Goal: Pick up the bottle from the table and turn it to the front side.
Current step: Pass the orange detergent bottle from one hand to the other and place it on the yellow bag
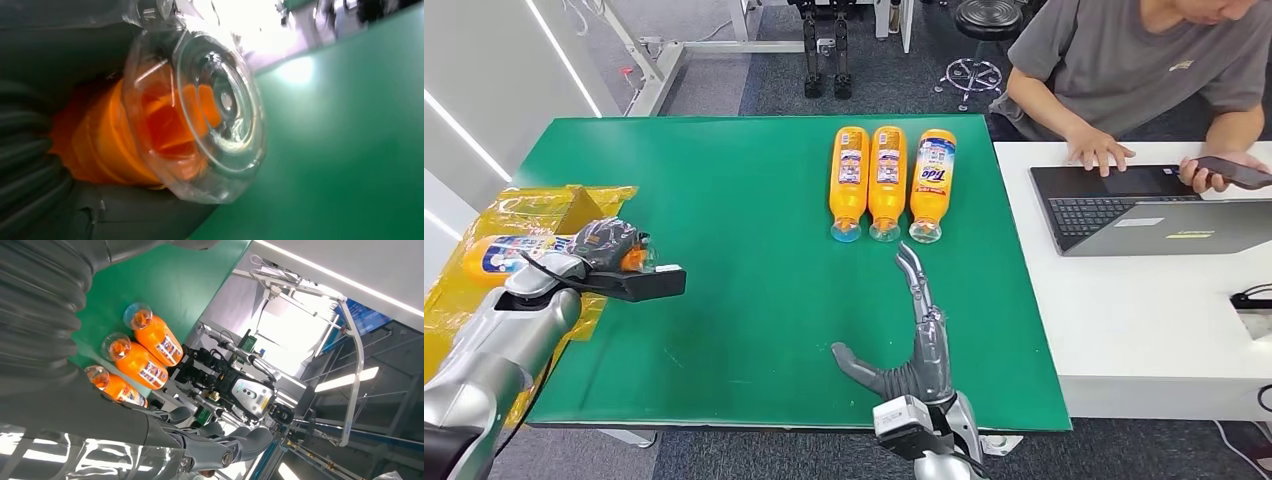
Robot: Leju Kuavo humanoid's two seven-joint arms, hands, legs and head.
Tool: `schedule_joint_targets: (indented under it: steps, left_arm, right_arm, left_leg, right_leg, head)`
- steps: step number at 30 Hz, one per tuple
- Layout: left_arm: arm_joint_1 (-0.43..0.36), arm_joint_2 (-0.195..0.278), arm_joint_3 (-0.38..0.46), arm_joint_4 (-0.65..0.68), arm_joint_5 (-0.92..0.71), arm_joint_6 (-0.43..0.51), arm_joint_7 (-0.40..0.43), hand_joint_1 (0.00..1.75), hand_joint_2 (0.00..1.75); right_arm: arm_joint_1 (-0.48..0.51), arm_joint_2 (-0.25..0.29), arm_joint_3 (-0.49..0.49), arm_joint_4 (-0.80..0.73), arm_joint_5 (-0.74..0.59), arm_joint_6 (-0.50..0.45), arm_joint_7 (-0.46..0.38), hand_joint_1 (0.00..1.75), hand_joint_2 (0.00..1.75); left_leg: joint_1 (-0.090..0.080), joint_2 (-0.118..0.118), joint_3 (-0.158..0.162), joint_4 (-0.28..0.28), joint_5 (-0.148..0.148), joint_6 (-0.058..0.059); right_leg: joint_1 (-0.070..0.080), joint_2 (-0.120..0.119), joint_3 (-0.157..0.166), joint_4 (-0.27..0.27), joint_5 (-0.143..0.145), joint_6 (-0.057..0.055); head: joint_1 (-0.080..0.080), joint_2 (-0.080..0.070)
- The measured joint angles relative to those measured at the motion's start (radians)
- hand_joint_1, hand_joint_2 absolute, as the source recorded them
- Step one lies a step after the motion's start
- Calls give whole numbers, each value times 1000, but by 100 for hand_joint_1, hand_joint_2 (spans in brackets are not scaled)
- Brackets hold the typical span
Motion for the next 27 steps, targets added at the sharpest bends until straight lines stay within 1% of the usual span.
schedule_joint_targets:
  steps: [9,20,27]
  left_arm:
    - [4,8,0,13,30,-55,-30,175,175]
    - [4,17,-6,13,53,-79,-40,175,175]
    - [17,7,-30,15,71,-90,-47,175,175]
  right_arm:
    - [-1,-8,0,2,-5,-4,0,0,175]
    - [0,-13,0,2,-5,-6,0,0,175]
    - [1,-14,0,2,-5,-6,0,0,175]
  left_leg:
    - [0,1,-1,0,2,-1]
    - [0,1,-2,0,2,-1]
    - [0,1,-2,0,2,-1]
  right_leg:
    - [0,1,-2,0,2,-1]
    - [0,2,-2,0,2,-1]
    - [0,2,-2,0,2,-1]
  head:
    - [0,0]
    - [0,0]
    - [0,0]
